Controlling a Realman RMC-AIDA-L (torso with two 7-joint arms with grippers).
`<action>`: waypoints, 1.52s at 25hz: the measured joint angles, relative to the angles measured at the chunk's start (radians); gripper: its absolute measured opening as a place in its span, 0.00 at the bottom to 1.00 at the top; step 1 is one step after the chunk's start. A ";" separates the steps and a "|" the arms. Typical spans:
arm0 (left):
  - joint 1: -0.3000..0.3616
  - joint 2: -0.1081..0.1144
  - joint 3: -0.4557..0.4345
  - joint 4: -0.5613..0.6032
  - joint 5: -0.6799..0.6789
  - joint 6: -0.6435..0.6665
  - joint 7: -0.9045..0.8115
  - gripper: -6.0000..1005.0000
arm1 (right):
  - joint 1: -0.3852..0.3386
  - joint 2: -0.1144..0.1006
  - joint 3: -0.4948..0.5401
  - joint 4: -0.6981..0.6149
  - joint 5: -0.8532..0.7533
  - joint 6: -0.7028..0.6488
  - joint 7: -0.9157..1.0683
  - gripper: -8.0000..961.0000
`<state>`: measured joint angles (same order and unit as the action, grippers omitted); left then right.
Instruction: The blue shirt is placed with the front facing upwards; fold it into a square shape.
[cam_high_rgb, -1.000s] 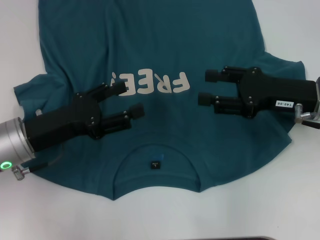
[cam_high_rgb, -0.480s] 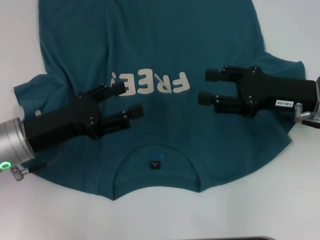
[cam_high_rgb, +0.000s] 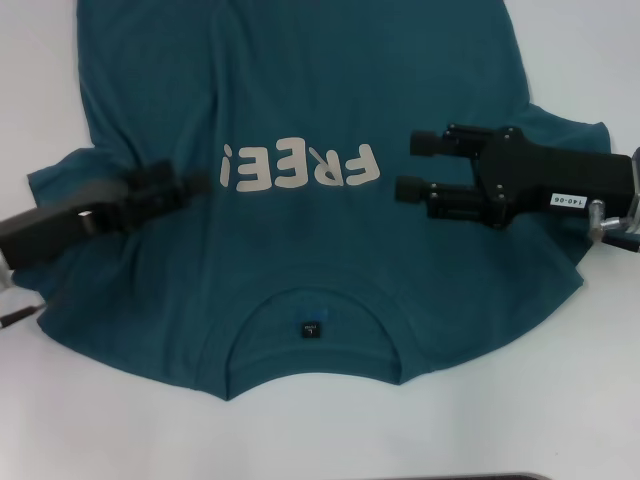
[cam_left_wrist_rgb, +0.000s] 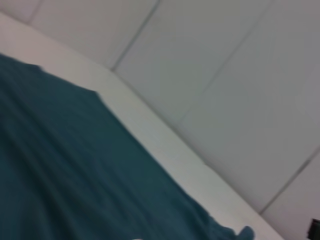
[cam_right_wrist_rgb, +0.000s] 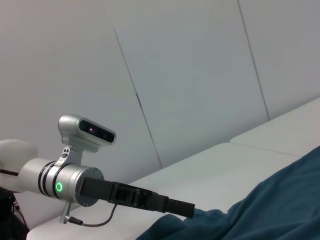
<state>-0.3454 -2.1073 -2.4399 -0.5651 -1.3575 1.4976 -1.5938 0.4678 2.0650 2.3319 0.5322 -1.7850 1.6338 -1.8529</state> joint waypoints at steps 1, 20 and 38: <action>0.006 0.008 0.000 -0.013 0.002 -0.005 -0.026 0.90 | 0.002 0.000 0.000 0.000 0.000 0.000 0.002 0.78; 0.062 0.094 -0.003 -0.251 0.185 -0.098 -0.371 0.90 | 0.013 -0.002 0.016 0.002 0.003 0.008 0.015 0.78; 0.050 0.108 -0.002 -0.264 0.325 -0.100 -0.433 0.90 | 0.012 -0.003 0.035 0.003 0.003 0.009 0.015 0.78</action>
<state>-0.2954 -1.9995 -2.4421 -0.8289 -1.0321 1.3979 -2.0264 0.4801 2.0625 2.3667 0.5354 -1.7824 1.6423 -1.8376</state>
